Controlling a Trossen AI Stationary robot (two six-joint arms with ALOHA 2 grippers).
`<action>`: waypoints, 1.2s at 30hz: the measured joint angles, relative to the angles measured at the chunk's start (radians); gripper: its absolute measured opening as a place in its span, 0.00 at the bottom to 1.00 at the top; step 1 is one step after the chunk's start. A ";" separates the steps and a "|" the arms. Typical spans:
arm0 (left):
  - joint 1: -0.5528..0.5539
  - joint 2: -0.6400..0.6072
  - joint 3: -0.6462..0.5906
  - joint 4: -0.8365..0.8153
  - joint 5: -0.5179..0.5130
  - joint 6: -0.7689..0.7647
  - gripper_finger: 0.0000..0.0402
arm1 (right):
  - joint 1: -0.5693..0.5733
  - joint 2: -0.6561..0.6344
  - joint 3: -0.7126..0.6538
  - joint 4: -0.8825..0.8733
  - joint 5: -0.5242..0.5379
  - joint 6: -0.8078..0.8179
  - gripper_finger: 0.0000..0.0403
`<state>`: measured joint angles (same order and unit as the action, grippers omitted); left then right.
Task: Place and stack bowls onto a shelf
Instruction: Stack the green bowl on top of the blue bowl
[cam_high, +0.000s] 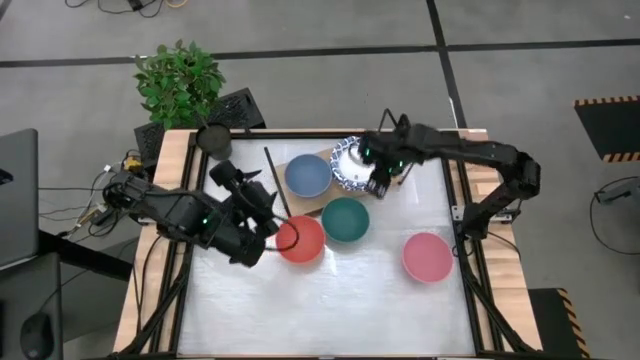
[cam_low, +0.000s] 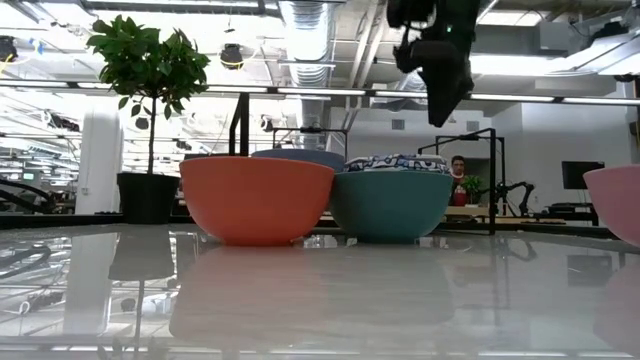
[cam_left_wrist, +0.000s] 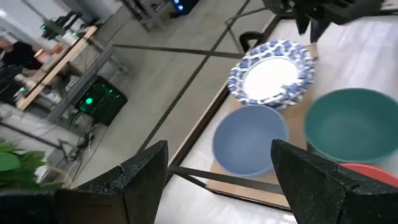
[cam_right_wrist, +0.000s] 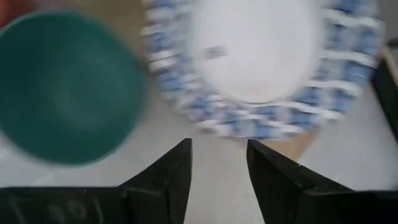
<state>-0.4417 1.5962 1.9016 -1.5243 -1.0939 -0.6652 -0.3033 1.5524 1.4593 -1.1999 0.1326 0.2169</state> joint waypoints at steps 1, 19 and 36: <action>-0.018 0.000 -0.005 0.000 -0.001 -0.008 0.68 | 0.044 -0.002 -0.008 0.011 0.000 -0.001 0.44; -0.243 0.000 -0.291 0.280 0.180 -0.003 0.68 | 0.492 0.008 -0.219 0.501 0.000 -0.226 0.44; -0.239 0.000 -0.572 0.521 0.384 -0.057 0.68 | 0.492 0.008 -0.409 0.758 0.000 -0.214 0.44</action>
<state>-0.6807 1.5963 1.3295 -1.0030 -0.7095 -0.7219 0.1886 1.5602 1.0501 -0.4423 0.1329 0.0025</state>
